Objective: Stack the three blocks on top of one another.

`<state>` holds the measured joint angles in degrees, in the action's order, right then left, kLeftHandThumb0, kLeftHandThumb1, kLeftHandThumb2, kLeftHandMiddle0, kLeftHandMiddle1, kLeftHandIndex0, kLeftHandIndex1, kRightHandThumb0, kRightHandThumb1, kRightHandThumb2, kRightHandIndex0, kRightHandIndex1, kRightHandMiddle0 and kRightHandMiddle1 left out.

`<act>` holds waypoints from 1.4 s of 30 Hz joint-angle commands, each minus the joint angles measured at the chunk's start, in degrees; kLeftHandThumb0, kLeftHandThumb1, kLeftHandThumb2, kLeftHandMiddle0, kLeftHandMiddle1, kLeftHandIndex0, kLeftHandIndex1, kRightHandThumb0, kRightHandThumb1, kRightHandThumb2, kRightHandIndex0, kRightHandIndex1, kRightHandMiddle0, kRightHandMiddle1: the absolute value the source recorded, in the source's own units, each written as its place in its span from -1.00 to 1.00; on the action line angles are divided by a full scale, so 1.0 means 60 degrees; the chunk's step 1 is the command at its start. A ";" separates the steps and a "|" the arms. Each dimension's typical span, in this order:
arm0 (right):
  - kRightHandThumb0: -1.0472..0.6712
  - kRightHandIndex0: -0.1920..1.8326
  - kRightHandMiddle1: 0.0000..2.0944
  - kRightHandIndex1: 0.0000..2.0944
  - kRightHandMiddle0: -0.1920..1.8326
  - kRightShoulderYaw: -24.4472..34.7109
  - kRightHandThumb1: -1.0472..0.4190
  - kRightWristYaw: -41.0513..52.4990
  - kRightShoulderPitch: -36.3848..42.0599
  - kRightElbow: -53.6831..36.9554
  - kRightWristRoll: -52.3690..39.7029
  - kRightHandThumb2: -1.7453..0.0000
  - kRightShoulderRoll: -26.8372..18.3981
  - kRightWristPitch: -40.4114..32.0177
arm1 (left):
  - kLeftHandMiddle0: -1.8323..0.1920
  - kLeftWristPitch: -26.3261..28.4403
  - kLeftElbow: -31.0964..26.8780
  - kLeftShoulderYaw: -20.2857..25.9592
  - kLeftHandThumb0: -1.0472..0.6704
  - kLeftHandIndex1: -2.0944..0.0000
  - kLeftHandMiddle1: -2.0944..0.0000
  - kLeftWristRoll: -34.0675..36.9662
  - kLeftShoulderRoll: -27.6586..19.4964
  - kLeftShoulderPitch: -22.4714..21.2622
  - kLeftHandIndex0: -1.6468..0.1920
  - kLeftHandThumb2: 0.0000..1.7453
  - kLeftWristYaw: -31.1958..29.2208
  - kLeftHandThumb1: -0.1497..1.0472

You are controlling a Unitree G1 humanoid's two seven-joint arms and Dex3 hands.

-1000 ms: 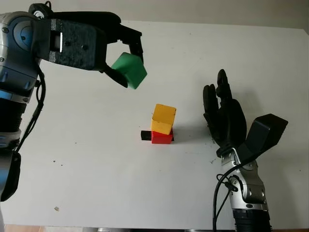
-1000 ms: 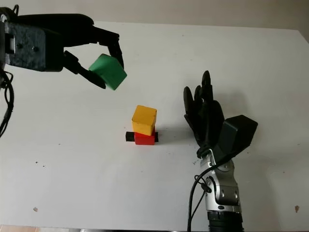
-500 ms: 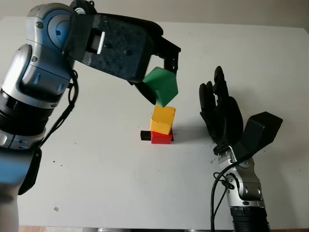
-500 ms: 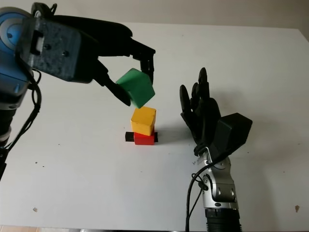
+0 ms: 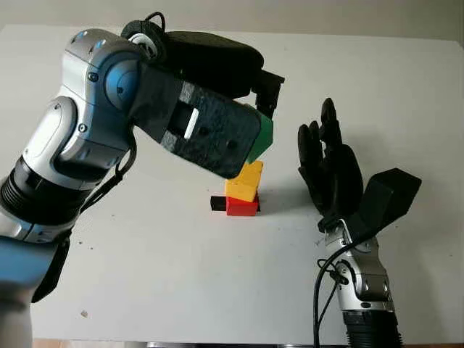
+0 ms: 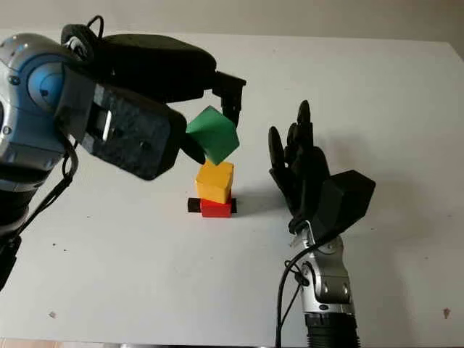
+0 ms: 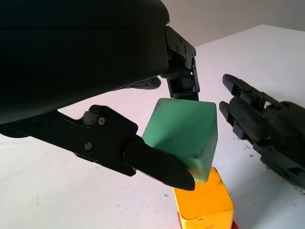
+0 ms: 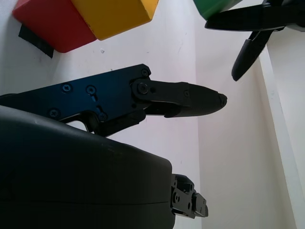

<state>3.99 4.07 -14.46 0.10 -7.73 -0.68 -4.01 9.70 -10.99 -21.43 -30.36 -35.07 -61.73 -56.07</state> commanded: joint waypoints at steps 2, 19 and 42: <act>-0.53 -1.00 -1.00 -1.00 -1.00 0.0017 -1.00 -0.0023 0.0077 0.0019 -0.0009 0.48 0.0024 0.0148 | 0.51 0.0004 -0.0023 0.0149 -0.21 -0.35 0.93 -0.0072 -0.0151 0.0080 0.43 -0.94 -0.0034 0.87; -0.53 -1.00 -1.00 -1.00 -1.00 0.0066 -1.00 -0.0059 0.0165 -0.0123 -0.0240 0.51 0.0204 -0.0003 | 0.56 0.0640 0.0183 -0.0023 -0.26 -0.14 0.96 -0.0115 -0.0118 0.0014 0.39 -0.93 -0.0924 0.94; -0.52 -1.00 -1.00 -1.00 -1.00 0.0043 -1.00 -0.0157 0.0276 -0.0239 -0.0340 0.53 0.0238 -0.0124 | 0.54 0.0734 0.0524 -0.0086 -0.25 -0.24 0.95 -0.0030 0.0318 0.0245 0.43 -0.94 -0.0683 0.96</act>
<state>4.23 3.09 -13.55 -0.11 -9.63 0.71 -4.79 14.23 -7.70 -21.90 -30.71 -33.39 -60.59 -60.55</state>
